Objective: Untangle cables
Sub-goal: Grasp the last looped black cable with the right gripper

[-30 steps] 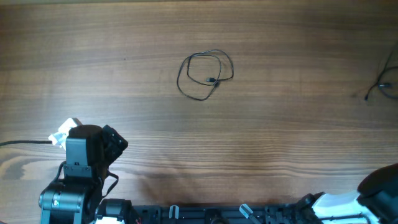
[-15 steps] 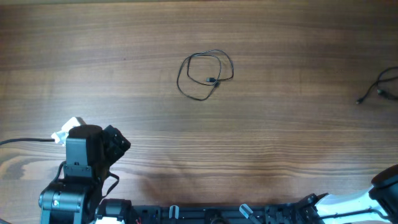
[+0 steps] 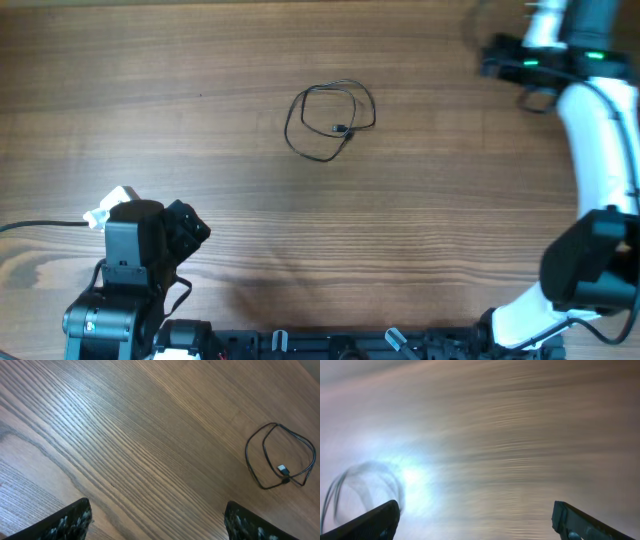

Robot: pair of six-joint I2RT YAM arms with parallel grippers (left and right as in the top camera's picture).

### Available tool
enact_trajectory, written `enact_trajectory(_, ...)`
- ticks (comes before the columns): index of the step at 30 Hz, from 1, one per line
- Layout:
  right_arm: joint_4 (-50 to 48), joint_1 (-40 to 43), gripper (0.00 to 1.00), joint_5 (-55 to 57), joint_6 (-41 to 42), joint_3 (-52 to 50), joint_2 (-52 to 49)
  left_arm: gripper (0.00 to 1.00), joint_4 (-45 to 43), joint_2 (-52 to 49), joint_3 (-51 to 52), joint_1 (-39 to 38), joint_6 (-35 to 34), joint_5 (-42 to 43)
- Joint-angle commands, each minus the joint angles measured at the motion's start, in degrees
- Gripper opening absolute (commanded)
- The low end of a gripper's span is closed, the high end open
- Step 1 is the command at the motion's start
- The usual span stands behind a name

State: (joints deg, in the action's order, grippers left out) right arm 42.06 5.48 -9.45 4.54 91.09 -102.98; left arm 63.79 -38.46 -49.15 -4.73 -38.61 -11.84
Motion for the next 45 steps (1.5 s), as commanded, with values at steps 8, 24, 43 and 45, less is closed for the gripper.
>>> enact_trajectory(8, 10.0, -23.7, 1.00, -1.8, -20.5, 0.3, -0.8, 0.89, 0.1, 0.1, -0.4, 0.3, 2.4, 0.4)
enact_trajectory(24, -7.9, -26.4, 0.96, -2.2, -19.8, -2.6, -15.4, 0.92, 0.1, 0.1, -0.4, 0.3, 2.4, 0.5)
enact_trajectory(43, -28.0, -25.7, 0.40, -2.2, -28.3, -2.7, -26.3, 0.92, 0.1, 0.1, -0.4, 0.3, 2.4, 2.0)
enact_trajectory(45, -27.7, -25.5, 0.39, -2.2, -26.9, -2.7, -26.3, 0.92, 0.1, 0.1, -0.4, 0.3, 2.4, 2.0)
